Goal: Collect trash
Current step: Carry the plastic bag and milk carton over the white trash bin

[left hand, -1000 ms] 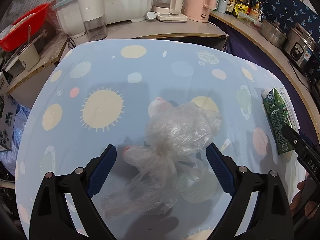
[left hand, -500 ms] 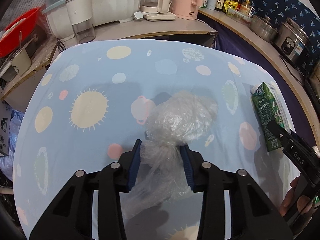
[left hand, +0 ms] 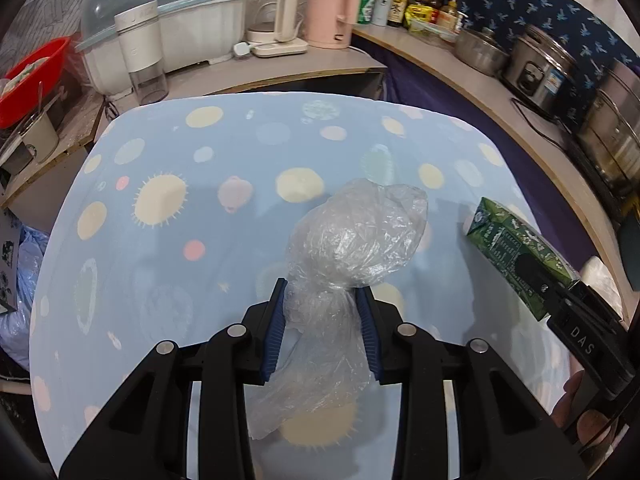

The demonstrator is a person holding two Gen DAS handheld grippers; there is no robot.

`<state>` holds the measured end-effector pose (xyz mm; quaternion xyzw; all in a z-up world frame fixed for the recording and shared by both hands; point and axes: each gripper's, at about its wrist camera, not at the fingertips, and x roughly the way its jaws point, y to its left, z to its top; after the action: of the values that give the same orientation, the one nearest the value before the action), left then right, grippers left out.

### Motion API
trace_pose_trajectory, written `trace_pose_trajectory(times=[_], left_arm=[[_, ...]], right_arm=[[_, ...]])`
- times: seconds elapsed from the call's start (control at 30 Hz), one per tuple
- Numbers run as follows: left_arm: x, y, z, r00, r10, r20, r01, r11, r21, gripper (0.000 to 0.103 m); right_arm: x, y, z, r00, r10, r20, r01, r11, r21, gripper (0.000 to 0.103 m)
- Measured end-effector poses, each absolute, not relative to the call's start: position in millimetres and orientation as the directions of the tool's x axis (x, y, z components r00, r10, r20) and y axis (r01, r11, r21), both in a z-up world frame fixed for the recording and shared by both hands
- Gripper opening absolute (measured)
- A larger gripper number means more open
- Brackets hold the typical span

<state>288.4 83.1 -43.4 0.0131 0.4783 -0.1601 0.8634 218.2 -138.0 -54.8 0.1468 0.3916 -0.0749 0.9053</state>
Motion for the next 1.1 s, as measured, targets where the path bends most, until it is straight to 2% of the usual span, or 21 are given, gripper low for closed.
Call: trace_pose_trajectory(times=[0.47, 1.1], left_arm=[[192, 31, -18, 0.455, -0.357, -0.816, 0.423, 0.893, -0.155, 0.032], [103, -58, 2, 0.422, -0.42, -0.803, 0.595, 0.797, -0.105, 0.032]], right_arm=[[98, -153, -24, 0.712, -0.053, -0.7, 0.298, 0.925, 0.234, 0.05], [-22, -225, 3, 0.754, -0.18, -0.632, 0.439, 0.853, 0.282, 0.05]])
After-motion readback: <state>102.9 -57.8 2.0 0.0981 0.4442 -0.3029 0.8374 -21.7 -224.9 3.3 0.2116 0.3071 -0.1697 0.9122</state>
